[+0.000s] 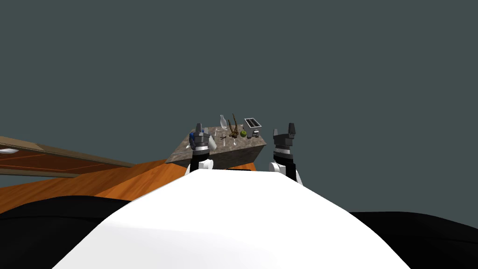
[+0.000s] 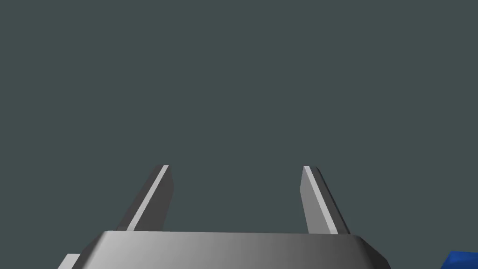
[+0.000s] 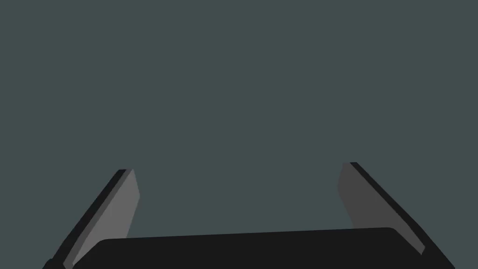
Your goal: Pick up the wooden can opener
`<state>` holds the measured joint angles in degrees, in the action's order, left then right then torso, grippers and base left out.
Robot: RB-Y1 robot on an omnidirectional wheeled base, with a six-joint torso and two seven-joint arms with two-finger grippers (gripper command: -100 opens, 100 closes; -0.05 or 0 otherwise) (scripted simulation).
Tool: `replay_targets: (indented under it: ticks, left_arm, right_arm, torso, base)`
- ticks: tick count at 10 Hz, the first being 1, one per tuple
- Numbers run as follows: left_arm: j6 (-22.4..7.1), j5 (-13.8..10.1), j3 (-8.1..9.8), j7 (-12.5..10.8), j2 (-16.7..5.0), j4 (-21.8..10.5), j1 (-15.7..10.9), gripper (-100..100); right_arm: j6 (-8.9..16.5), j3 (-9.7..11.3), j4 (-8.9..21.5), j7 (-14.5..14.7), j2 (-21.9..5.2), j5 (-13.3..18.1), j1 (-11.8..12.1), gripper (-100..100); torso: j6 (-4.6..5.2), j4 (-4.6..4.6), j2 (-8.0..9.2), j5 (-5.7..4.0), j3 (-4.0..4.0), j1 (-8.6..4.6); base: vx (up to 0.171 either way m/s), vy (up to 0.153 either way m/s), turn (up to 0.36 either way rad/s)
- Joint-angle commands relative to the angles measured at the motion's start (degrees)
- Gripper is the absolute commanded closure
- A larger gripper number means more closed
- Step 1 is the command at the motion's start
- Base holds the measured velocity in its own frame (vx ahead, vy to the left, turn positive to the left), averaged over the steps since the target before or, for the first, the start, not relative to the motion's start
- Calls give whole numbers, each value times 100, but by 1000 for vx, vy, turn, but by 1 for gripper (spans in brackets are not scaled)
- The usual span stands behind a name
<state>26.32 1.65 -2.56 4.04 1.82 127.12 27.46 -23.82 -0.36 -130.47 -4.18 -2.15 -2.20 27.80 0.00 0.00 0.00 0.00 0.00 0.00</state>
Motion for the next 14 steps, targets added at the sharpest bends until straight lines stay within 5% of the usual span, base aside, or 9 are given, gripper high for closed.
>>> replay_targets:
  ticks: [1,7,14]
  left_arm:
    - [-96,-7,6,-34,-174,-48,-58,-100]
    - [-1028,-95,66,-387,-840,-539,-655,-100]
    - [-2044,-214,122,-764,-1021,-1064,-1295,-100]
  right_arm:
    - [0,0,0,0,0,0,0,0]
    - [0,1,0,0,0,0,-1,0]
    - [0,0,0,0,0,0,0,0]
  torso:
    - [0,0,0,0,0,0]
    - [1,2,10,-3,6,-15]
    - [0,1,5,-2,3,-9]
  base:
    - [-5,-10,-9]
    - [-23,-36,-20]
    - [-19,-33,-17]
